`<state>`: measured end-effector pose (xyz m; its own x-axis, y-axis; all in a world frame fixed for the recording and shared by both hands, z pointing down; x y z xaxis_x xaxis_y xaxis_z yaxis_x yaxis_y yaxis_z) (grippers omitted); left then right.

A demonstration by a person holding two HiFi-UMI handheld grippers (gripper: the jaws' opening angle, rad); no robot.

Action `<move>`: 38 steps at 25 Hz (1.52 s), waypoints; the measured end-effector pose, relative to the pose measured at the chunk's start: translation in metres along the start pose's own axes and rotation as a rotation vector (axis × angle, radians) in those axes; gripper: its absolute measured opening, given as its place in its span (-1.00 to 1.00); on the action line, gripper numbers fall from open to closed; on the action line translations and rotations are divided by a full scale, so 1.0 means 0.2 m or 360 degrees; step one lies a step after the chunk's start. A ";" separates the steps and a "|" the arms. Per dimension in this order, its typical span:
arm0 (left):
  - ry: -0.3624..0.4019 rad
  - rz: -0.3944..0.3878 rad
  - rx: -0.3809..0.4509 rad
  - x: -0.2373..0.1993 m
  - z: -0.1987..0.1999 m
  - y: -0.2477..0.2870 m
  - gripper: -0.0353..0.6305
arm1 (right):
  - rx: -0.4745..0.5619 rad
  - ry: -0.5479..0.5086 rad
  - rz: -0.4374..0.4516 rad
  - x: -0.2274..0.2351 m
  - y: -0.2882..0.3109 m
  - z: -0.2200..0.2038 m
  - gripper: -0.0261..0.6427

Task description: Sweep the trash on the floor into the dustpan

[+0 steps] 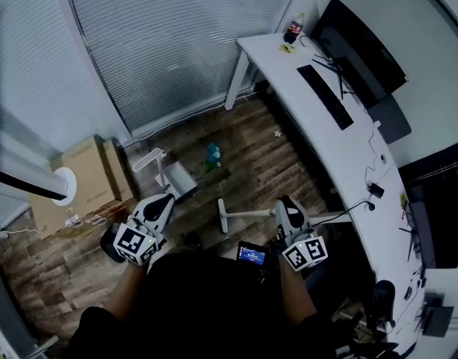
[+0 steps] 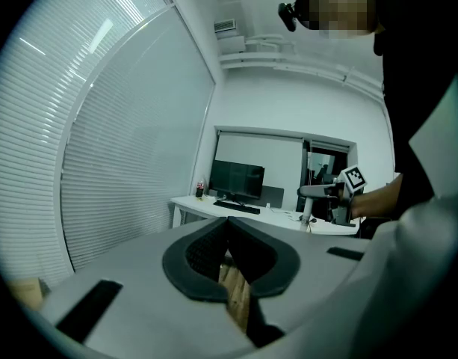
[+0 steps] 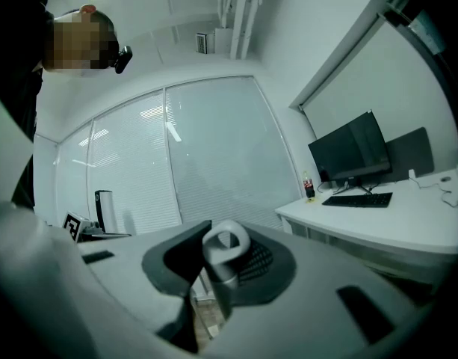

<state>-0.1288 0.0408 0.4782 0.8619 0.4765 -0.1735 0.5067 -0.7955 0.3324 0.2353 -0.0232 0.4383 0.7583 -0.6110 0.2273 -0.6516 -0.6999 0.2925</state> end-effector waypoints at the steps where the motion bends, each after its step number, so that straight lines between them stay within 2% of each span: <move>1: 0.0003 0.0006 0.0003 -0.03 0.01 0.02 -0.91 | 0.0003 -0.0002 -0.0004 0.02 0.04 0.02 -0.68; 8: -0.0025 0.0097 0.0090 -0.27 0.09 0.03 -0.88 | 0.0033 0.0012 -0.0064 0.16 0.28 0.16 -0.68; 14: -0.0099 0.0194 0.0109 -0.45 0.07 -0.02 -0.83 | 0.0085 0.0043 -0.0163 0.32 0.39 0.28 -0.68; 20: -0.0142 0.0298 0.0092 -0.59 0.05 0.00 -0.82 | 0.0091 0.0016 -0.0179 0.42 0.51 0.39 -0.68; 29: -0.0166 0.0421 -0.0054 -0.77 0.05 0.09 -0.76 | 0.0061 -0.0017 -0.0159 0.60 0.70 0.49 -0.68; 34: -0.0070 0.0510 -0.0178 -0.84 0.11 0.16 -0.69 | 0.0022 -0.0001 -0.0091 0.74 0.84 0.54 -0.68; 38: 0.0052 0.0519 -0.0386 -0.89 0.11 0.23 -0.64 | -0.0017 -0.0006 -0.0024 0.85 0.97 0.57 -0.68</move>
<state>-0.2587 -0.0888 0.5032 0.9735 0.2285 0.0053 0.1840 -0.7974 0.5747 0.2355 -0.3057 0.4285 0.7680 -0.6018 0.2192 -0.6398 -0.7051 0.3058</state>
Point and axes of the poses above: the fingertips, and each gripper's own axes: y forward along the fingers, x to its right, z out of its top, the point moved 7 cm from there along -y, backward along the fingers, and after that the axes turned 13 degrees about -x, right-handed, at the moved point
